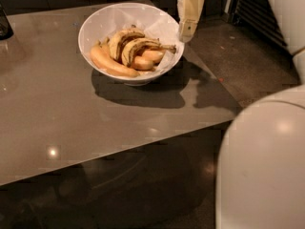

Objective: Pick banana from white bowl

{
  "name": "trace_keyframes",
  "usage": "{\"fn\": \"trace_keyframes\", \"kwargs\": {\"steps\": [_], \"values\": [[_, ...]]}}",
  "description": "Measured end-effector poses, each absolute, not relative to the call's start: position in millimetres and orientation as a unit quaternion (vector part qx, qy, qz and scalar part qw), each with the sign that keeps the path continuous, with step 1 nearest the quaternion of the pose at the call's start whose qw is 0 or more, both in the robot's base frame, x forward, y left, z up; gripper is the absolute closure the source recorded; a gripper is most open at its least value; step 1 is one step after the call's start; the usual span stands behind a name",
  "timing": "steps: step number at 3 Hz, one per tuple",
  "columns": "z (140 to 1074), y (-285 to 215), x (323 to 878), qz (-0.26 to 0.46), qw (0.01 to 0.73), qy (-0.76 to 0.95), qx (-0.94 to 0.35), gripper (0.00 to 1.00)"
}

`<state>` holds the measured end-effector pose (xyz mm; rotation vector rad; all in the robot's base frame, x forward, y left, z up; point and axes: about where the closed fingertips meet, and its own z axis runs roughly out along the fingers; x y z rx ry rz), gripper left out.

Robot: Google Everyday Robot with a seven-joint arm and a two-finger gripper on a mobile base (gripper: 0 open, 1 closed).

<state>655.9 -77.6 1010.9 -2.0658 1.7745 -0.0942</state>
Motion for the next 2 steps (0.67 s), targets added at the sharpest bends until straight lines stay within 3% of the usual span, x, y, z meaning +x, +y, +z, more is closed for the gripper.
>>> {"fn": "trace_keyframes", "kwargs": {"steps": [1, 2], "values": [[997.5, -61.1, 678.9, -0.018, 0.21, 0.634, -0.744, 0.0], [978.1, -50.6, 696.4, 0.001, 0.208, 0.638, -0.741, 0.13]]}}
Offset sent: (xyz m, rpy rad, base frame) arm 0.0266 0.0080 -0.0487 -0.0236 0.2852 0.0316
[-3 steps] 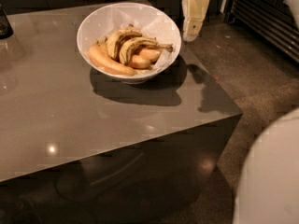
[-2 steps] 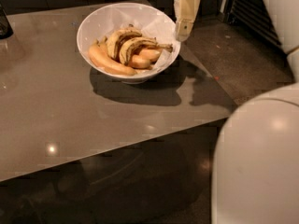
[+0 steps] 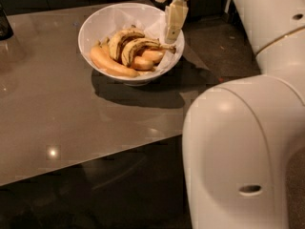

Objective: Pick banana from white bowl

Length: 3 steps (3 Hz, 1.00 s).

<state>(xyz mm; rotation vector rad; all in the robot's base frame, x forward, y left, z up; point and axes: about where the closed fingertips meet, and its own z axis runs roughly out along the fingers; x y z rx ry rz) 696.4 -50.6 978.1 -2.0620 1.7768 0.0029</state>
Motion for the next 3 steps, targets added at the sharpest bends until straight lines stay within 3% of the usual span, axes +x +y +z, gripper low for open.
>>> {"fn": "trace_keyframes", "kwargs": {"steps": [3], "values": [[948.5, -37.6, 714.7, 0.032, 0.2, 0.652, -0.73, 0.32]]}}
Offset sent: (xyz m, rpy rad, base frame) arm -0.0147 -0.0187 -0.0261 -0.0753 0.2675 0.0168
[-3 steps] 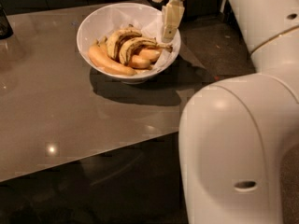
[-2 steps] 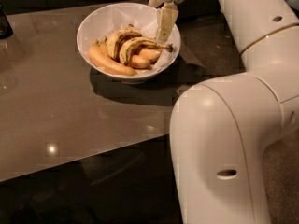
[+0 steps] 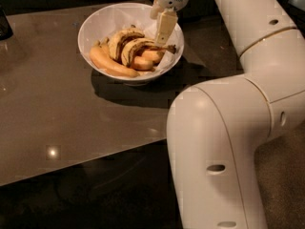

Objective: Pick banana from white bowl

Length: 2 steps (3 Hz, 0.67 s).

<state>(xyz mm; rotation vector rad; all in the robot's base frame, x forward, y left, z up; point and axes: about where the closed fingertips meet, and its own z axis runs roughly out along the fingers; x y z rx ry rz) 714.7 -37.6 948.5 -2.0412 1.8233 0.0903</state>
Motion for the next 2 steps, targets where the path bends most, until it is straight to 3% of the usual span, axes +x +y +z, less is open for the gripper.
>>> {"fn": "trace_keyframes", "kwargs": {"steps": [1, 2], "values": [[943.4, -36.5, 710.9, 0.047, 0.195, 0.664, -0.721, 0.37], [942.0, -34.0, 706.5, 0.059, 0.19, 0.673, -0.713, 0.35]]}}
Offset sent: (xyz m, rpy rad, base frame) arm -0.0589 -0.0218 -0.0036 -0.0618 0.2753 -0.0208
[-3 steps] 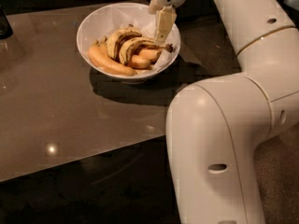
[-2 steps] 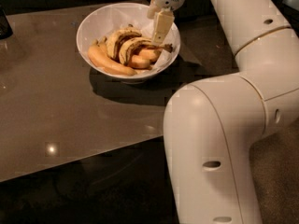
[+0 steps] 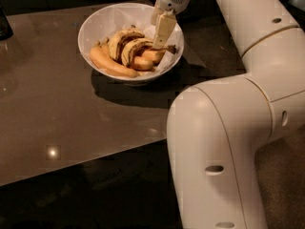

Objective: Pick banana from white bowl

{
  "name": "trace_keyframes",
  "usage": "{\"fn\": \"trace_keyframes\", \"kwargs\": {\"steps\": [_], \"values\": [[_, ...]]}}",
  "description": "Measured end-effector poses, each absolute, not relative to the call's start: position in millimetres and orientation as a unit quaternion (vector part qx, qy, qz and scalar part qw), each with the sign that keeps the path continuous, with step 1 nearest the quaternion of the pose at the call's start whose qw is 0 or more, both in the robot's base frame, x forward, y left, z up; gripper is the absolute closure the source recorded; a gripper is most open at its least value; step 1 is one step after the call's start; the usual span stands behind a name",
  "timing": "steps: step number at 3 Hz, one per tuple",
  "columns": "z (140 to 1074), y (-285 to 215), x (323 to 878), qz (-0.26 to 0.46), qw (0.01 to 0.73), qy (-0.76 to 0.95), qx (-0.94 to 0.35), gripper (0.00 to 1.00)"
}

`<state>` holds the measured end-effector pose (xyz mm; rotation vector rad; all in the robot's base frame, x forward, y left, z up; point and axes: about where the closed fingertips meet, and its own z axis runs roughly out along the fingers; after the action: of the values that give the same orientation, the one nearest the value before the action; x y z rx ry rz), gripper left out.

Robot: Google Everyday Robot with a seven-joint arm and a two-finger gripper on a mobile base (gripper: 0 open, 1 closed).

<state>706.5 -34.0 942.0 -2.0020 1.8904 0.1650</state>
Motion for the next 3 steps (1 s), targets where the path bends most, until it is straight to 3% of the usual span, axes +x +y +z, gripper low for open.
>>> {"fn": "trace_keyframes", "kwargs": {"steps": [3], "values": [[941.6, -14.7, 702.9, 0.078, 0.183, 0.687, -0.699, 0.4]]}}
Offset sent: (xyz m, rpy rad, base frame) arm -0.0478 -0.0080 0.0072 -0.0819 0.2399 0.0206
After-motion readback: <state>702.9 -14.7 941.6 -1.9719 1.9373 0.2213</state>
